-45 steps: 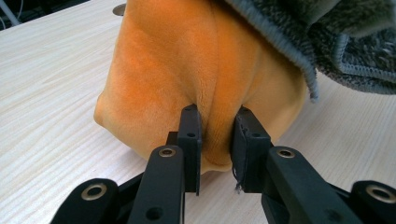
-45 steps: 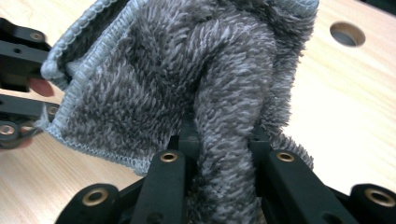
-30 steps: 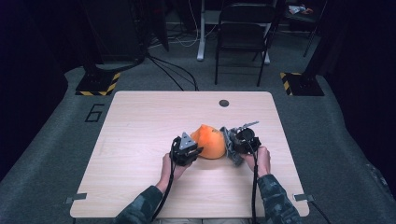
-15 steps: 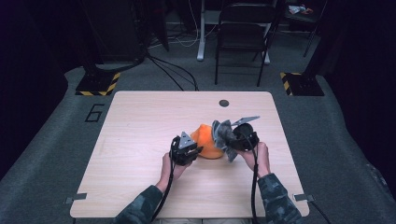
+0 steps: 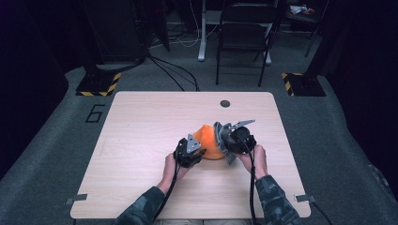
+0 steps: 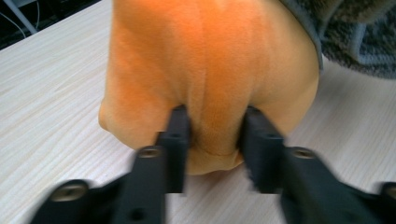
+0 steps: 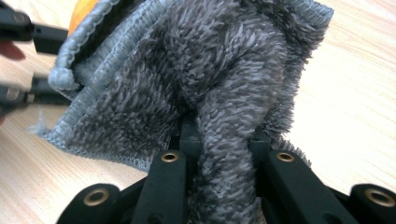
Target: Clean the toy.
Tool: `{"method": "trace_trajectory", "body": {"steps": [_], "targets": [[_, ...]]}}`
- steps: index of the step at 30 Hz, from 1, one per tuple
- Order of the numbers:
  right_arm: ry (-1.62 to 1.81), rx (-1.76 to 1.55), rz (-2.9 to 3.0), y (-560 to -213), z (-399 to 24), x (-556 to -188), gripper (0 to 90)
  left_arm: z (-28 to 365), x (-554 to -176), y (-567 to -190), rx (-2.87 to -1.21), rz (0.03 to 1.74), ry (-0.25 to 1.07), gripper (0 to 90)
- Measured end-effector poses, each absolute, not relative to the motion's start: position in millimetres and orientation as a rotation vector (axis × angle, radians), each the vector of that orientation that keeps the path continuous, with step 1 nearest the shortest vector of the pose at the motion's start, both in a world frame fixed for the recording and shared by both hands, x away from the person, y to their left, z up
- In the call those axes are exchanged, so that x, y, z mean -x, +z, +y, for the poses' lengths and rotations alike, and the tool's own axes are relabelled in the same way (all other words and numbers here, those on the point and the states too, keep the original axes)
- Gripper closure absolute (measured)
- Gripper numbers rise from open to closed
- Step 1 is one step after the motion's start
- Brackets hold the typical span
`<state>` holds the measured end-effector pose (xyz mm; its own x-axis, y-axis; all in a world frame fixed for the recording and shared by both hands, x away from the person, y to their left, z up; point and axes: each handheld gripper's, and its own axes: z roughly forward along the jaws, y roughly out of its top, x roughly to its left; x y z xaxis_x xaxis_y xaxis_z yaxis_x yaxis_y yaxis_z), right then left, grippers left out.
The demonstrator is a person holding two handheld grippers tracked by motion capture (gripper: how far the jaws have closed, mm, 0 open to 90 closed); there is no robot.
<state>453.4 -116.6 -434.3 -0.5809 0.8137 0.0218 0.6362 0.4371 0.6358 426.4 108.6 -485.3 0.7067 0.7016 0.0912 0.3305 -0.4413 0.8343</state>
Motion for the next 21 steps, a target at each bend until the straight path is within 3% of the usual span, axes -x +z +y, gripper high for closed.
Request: {"method": "trace_trajectory", "body": {"steps": [4, 13, 21], "targets": [[0.895, -1.251, 2.388, -429, -119, -453, 75.6, 109, -426, -479, -2.003, 0.822, 0.524, 80.2], [1.045, -1.153, 2.296, -389, -114, -435, 75.6, 111, -423, -465, -1.955, 0.882, 0.425, 80.8], [0.926, -1.130, 2.351, -418, -90, -443, 75.6, 116, -428, -474, -1.960, 0.896, 0.407, 80.3]]}}
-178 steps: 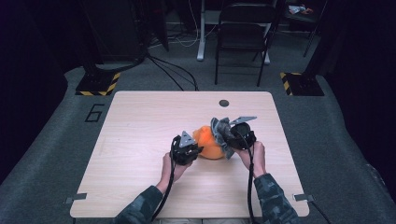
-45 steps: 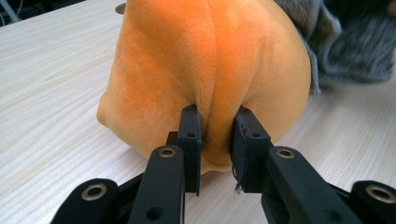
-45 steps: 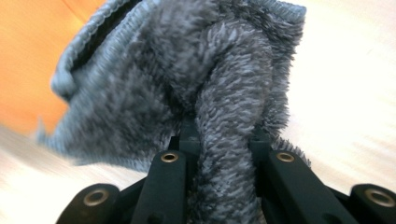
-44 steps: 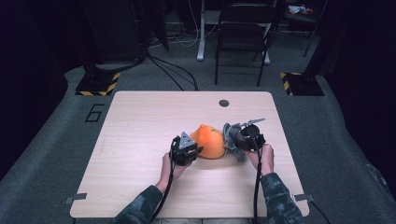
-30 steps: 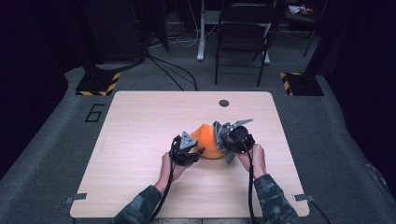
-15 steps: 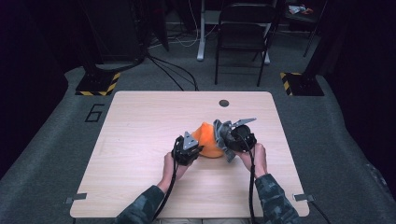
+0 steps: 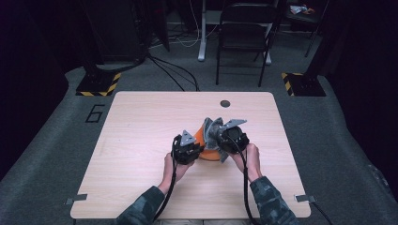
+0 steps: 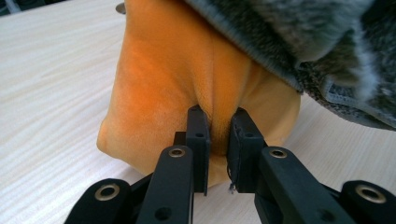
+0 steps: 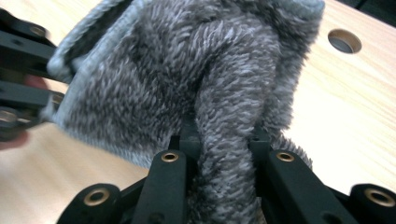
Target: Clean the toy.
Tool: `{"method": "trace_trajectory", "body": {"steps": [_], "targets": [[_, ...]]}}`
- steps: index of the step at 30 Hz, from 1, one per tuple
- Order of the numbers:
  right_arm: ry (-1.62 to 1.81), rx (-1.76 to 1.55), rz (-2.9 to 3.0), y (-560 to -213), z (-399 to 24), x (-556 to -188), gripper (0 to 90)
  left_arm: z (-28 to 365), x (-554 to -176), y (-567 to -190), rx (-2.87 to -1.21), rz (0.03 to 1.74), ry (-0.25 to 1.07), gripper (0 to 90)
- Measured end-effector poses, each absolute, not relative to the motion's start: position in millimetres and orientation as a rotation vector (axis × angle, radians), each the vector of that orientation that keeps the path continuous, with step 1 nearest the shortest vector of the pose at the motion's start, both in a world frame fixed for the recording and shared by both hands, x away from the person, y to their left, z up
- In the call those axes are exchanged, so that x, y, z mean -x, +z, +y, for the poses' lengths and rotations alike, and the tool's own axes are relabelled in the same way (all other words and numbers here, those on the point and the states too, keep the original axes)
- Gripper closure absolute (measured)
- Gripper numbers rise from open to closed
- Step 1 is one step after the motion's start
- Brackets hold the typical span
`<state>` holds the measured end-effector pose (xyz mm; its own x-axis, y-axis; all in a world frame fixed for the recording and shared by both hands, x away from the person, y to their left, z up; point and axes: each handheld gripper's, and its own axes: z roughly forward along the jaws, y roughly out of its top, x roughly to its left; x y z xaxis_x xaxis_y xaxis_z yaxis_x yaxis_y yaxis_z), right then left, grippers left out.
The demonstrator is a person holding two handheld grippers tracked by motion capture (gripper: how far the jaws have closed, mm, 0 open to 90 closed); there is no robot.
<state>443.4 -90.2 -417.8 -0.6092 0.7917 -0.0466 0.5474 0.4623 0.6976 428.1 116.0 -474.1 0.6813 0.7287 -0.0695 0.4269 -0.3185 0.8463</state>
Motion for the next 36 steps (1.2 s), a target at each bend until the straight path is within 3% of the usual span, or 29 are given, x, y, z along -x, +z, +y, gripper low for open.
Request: {"method": "trace_trajectory", "body": {"steps": [10, 19, 25, 30, 32, 35, 36], "targets": [[0.826, -1.303, 2.369, -449, -125, -456, 75.7, 119, -431, -477, -1.954, 0.894, 0.400, 79.8], [0.705, -1.387, 2.408, -478, -131, -466, 75.5, 121, -432, -478, -1.943, 0.892, 0.394, 78.9], [0.833, -1.365, 2.326, -445, -143, -460, 75.6, 123, -434, -478, -1.933, 0.900, 0.389, 78.0], [0.935, -1.253, 2.349, -423, -125, -448, 75.7, 123, -433, -478, -1.934, 0.901, 0.392, 76.4], [0.889, -1.237, 2.380, -431, -113, -449, 75.7, 124, -433, -476, -1.937, 0.894, 0.411, 69.8], [0.876, -1.252, 2.370, -441, -110, -455, 75.8, 122, -426, -473, -1.946, 0.847, 0.474, 44.1], [0.883, -1.256, 2.371, -441, -111, -456, 75.8, 120, -424, -474, -1.980, 0.806, 0.509, 39.7]]}}
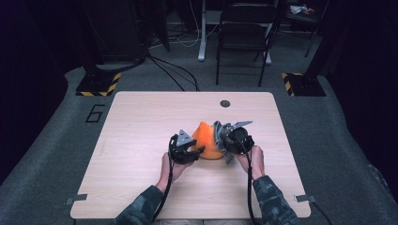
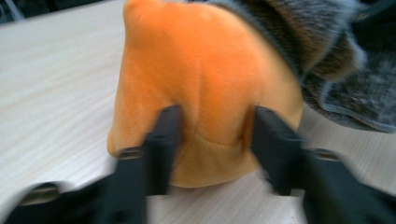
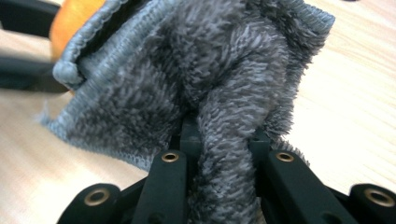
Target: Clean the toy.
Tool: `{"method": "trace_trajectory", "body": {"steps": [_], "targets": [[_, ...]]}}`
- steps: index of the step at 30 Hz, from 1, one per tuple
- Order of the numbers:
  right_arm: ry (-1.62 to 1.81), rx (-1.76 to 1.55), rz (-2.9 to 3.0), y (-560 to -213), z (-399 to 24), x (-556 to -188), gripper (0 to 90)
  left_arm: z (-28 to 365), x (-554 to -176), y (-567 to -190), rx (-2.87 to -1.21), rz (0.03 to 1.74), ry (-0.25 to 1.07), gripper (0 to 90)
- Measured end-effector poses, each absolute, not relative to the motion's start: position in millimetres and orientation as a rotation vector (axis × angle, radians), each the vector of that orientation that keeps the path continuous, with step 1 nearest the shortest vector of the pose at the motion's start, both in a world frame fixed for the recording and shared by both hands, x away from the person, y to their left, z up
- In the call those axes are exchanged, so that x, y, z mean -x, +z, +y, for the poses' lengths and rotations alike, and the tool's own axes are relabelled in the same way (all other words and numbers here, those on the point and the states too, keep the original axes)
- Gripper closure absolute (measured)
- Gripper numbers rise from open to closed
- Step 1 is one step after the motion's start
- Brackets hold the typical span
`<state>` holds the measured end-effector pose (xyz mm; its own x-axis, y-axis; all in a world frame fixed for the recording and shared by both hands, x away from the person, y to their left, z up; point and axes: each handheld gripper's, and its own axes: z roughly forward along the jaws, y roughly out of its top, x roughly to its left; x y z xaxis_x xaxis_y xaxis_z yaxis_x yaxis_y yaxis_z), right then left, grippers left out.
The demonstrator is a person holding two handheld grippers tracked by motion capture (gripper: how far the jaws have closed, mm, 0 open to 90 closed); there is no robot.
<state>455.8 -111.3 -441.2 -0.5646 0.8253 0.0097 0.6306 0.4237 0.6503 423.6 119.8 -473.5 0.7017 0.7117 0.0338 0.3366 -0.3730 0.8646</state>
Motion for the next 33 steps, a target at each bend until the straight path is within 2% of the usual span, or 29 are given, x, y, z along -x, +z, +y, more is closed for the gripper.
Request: {"method": "trace_trajectory", "body": {"steps": [2, 3, 7, 9, 13, 15, 20, 33], "targets": [[0.889, -1.260, 2.372, -442, -113, -456, 75.8, 116, -425, -477, -1.996, 0.789, 0.522, 39.4], [0.889, -1.259, 2.373, -442, -113, -456, 75.8, 115, -427, -480, -2.005, 0.798, 0.531, 42.6], [0.889, -1.268, 2.372, -443, -115, -458, 75.8, 115, -429, -486, -1.994, 0.810, 0.545, 67.0], [0.899, -1.266, 2.363, -438, -117, -458, 75.8, 116, -429, -486, -1.989, 0.824, 0.549, 72.1], [0.987, -1.207, 2.315, -412, -109, -451, 75.7, 117, -429, -486, -1.984, 0.839, 0.540, 74.4], [1.012, -1.131, 2.309, -401, -91, -446, 75.7, 117, -429, -486, -1.988, 0.840, 0.532, 74.7], [0.866, -1.018, 2.364, -411, -53, -449, 74.7, 121, -430, -488, -1.981, 0.862, 0.523, 77.6], [0.840, -1.190, 2.359, -434, -101, -453, 75.4, 121, -430, -490, -1.978, 0.850, 0.503, 78.5]]}}
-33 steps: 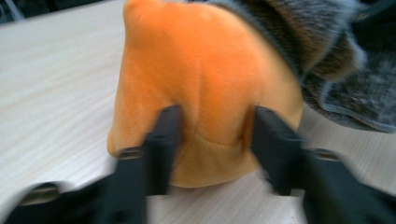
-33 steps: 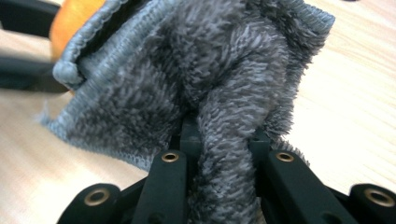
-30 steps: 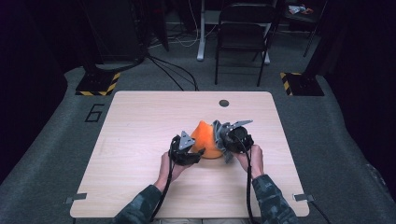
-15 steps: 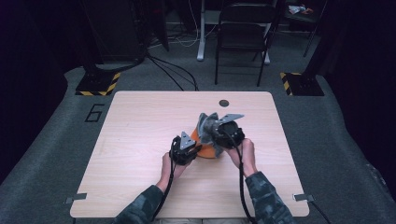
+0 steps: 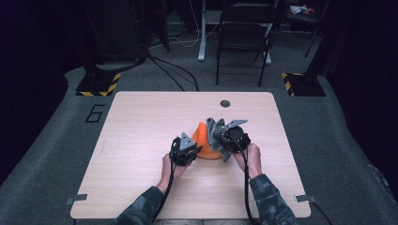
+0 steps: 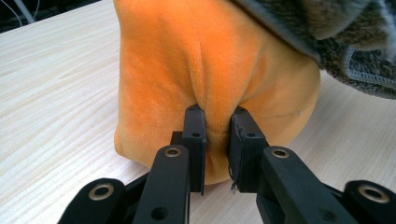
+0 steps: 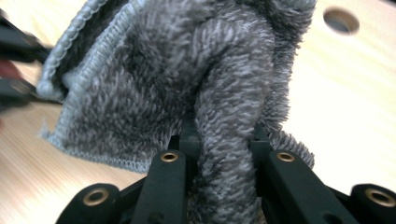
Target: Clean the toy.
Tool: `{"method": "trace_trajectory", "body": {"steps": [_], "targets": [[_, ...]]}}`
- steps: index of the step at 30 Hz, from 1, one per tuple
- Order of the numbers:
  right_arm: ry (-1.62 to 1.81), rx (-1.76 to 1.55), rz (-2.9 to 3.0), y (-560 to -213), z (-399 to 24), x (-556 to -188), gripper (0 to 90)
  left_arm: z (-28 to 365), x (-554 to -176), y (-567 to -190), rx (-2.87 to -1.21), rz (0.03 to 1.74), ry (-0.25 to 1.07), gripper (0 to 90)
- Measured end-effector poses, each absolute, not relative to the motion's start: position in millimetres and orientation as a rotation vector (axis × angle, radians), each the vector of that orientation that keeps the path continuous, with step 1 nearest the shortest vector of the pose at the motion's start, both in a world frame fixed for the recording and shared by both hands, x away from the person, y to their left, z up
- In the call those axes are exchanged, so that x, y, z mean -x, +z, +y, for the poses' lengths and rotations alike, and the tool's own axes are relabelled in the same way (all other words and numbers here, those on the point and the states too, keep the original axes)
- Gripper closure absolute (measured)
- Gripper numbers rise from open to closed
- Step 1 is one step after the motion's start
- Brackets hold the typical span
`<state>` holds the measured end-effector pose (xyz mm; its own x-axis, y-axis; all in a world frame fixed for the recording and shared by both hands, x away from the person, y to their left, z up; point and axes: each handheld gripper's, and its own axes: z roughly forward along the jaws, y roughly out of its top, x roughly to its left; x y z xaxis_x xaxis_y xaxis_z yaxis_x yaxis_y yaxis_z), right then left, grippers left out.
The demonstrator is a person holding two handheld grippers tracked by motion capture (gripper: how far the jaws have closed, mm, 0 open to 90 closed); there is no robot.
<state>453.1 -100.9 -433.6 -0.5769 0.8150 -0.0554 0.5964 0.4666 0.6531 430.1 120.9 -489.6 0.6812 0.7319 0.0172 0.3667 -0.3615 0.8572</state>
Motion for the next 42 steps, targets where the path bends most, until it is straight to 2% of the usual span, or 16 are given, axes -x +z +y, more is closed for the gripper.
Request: {"method": "trace_trajectory", "body": {"steps": [15, 17, 21, 23, 25, 27, 30, 32, 33, 35, 36, 40, 42], "targets": [[0.712, -1.385, 2.438, -490, -131, -473, 75.3, 125, -432, -490, -1.970, 0.851, 0.483, 78.3], [0.717, -1.403, 2.420, -482, -136, -473, 75.6, 125, -431, -491, -1.963, 0.858, 0.483, 78.3], [0.915, -1.354, 2.295, -440, -143, -462, 76.0, 127, -432, -490, -1.961, 0.863, 0.466, 78.1], [0.981, -1.296, 2.310, -427, -134, -455, 76.0, 127, -432, -491, -1.956, 0.862, 0.472, 77.7], [0.937, -1.241, 2.368, -430, -117, -452, 76.0, 127, -432, -490, -1.955, 0.863, 0.475, 76.3], [0.863, -1.205, 2.383, -442, -105, -453, 76.3, 128, -431, -490, -1.954, 0.835, 0.470, 71.2], [0.859, -1.221, 2.378, -448, -107, -455, 76.2, 130, -428, -488, -1.966, 0.775, 0.497, 50.0], [0.865, -1.234, 2.372, -448, -111, -457, 76.2, 127, -426, -490, -2.006, 0.763, 0.563, 39.2], [0.870, -1.242, 2.372, -448, -112, -458, 76.2, 125, -428, -492, -2.022, 0.765, 0.556, 36.0], [0.878, -1.242, 2.374, -448, -112, -459, 76.2, 119, -431, -498, -2.041, 0.783, 0.567, 35.1], [0.882, -1.241, 2.374, -448, -111, -459, 76.2, 117, -431, -501, -2.029, 0.790, 0.577, 36.5], [0.886, -1.245, 2.366, -449, -111, -459, 76.2, 113, -430, -502, -2.003, 0.830, 0.618, 63.3], [0.898, -1.255, 2.353, -449, -113, -460, 76.2, 114, -430, -501, -1.995, 0.841, 0.610, 71.2]]}}
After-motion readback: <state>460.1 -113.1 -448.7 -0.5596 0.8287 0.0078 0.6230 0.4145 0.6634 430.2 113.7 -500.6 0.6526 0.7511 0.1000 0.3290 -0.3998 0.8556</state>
